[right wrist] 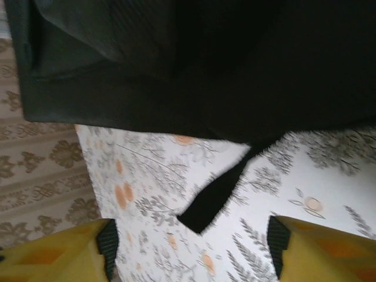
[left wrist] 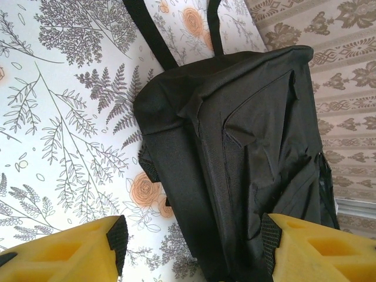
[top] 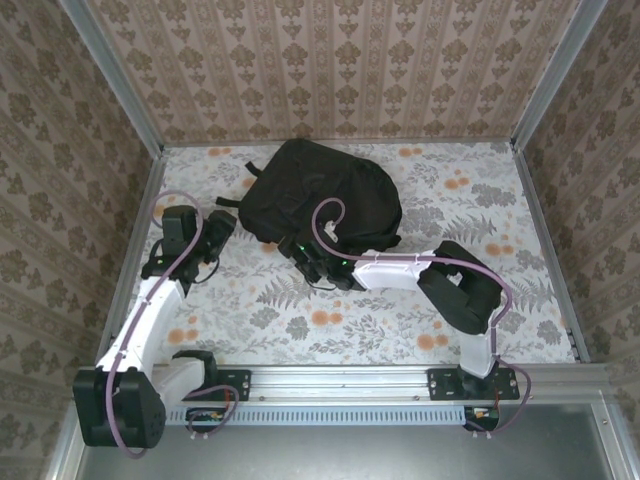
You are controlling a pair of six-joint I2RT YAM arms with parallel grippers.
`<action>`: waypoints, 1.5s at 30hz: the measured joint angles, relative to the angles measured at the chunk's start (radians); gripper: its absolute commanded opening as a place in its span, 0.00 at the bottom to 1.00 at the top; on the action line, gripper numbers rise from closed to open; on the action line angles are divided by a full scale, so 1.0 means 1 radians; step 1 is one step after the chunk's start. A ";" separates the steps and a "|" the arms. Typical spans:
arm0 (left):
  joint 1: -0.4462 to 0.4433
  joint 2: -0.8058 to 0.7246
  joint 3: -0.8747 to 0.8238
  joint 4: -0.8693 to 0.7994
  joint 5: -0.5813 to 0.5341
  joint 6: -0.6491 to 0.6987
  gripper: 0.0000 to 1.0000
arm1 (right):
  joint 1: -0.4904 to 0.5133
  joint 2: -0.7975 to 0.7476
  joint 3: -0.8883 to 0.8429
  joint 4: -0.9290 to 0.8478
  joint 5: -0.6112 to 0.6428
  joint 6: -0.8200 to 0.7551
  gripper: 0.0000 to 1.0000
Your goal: Pack the student bag
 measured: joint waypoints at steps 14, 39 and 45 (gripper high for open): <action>0.007 0.046 -0.002 0.040 0.018 -0.013 0.66 | -0.014 -0.018 -0.051 0.051 0.085 -0.011 0.00; -0.235 0.506 0.219 0.118 -0.043 -0.083 0.51 | -0.059 -0.152 -0.257 0.215 0.087 0.082 0.00; -0.233 0.555 0.241 0.122 -0.077 -0.072 0.22 | -0.068 -0.157 -0.262 0.224 0.069 0.092 0.00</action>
